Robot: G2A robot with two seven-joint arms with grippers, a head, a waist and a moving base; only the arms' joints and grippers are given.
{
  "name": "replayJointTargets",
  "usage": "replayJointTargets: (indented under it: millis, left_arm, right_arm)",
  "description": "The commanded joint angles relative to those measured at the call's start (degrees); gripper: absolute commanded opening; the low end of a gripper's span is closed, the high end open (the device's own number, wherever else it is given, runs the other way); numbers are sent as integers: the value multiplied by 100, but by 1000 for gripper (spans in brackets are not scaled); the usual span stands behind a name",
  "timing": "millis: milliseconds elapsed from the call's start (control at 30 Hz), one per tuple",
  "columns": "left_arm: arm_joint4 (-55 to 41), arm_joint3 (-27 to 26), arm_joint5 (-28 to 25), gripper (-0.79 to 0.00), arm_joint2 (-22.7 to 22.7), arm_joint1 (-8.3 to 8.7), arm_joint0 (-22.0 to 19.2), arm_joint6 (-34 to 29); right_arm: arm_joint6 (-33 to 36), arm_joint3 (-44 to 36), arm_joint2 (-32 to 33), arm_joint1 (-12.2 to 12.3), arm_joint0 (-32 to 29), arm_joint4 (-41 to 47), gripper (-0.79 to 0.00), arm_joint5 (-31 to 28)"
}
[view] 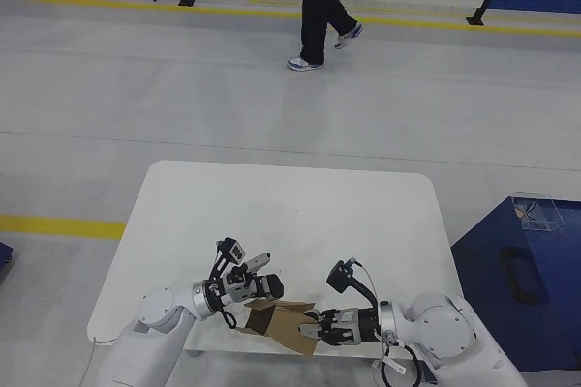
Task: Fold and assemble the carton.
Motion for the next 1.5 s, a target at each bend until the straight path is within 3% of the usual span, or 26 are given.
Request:
replayJointTargets:
  millis: [0, 500, 667, 867, 1067, 1267, 1467]
  left_arm:
    - [0, 0, 0, 0, 0, 0, 0, 0]
    - [111, -64, 22, 0, 0, 6, 15, 115]
    - [1005, -775, 71, 0, -368, 159, 204, 326]
    - [2707, -2216, -13, 0, -1184, 399, 966, 1000]
    - [4218, -3253, 596, 0, -1465, 547, 1546, 1068]
    - [5482, -3760, 1078, 0, -1329, 623, 1829, 1084]
    - [5981, -3892, 1233, 0, -1185, 677, 1910, 801]
  right_arm:
    - [0, 0, 0, 0, 0, 0, -785, 0]
    - [36, -5, -39, 7, 4, 29, -785, 66]
    - [155, -61, 247, 71, -7, 193, -785, 70]
    - [729, 63, 604, 164, -13, 863, -785, 34]
    - [1115, 315, 735, 218, 226, 1299, -785, 95]
    - [1345, 375, 624, 241, 433, 1529, -785, 193]
    - [1377, 438, 309, 225, 715, 1587, -785, 286]
